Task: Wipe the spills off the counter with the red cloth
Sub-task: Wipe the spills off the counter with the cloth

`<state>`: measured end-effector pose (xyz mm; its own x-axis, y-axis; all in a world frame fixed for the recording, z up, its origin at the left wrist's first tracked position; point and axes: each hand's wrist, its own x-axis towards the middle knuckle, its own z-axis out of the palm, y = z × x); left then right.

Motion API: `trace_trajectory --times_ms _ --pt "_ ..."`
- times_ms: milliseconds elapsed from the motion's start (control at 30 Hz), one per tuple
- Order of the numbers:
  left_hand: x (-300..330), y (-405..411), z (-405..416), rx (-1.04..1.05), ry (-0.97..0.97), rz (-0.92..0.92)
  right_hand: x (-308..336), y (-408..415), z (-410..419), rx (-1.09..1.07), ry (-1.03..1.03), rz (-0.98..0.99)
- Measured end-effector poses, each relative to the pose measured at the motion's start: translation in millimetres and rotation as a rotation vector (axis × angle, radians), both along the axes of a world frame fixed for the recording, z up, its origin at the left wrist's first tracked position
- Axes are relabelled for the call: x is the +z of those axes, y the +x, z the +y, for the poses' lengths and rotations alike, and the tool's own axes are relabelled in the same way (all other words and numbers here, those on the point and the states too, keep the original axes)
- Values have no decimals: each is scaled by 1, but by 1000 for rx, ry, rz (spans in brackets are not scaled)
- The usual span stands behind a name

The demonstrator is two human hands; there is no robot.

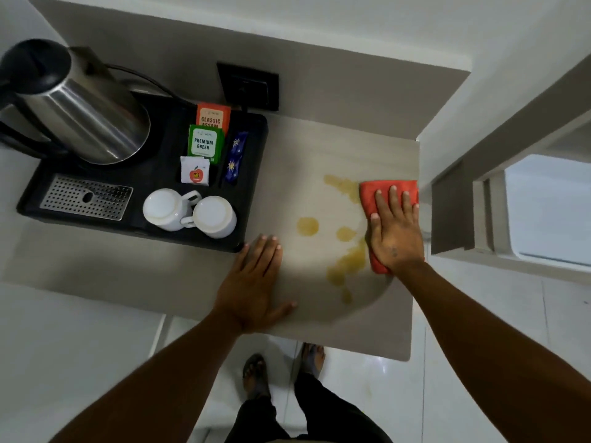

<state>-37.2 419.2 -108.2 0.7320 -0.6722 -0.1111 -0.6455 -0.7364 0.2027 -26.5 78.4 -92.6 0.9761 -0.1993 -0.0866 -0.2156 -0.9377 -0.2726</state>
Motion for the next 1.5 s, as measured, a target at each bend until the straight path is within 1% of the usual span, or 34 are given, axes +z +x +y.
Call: trace_trajectory --times_ms 133,267,333,400,467,533,600,667,733,800,900,1000,1133,1233,1333,1400,1500 --pt "-2 -2 0 -2 14 16 2 60 -12 -8 -7 11" --pt "1 0 -1 6 38 36 7 124 12 145 -27 8" --pt "1 -3 -1 1 38 52 9 122 18 314 -54 17" --pt "0 -2 0 6 27 63 7 108 1 460 -68 12" --pt "-2 0 1 11 17 68 8 101 -22 484 -49 9" --pt "-3 -1 0 11 12 68 10 110 -27 453 -39 11" --pt "-4 -2 0 16 18 73 11 130 -14 439 -31 11" --pt "-3 -1 0 18 26 76 13 151 7 470 -47 9" --pt "-2 0 0 12 29 85 14 159 27 535 -57 8" --pt "-1 -2 0 13 20 95 13 148 35 641 -70 11" --pt "-2 0 1 14 17 92 12 122 16 790 -58 11" --pt "-2 -1 0 5 25 87 14 133 5 771 -29 38" --pt "1 1 0 5 38 84 10 162 42 700 -30 26" --pt "1 0 1 1 38 97 5 151 59 793 -23 10" --pt "1 0 1 7 27 89 3 130 35 893 -20 -8" --pt "-1 0 0 8 23 72 6 132 20 861 1 4" --pt "0 0 0 0 24 61 7 148 32 771 52 9"
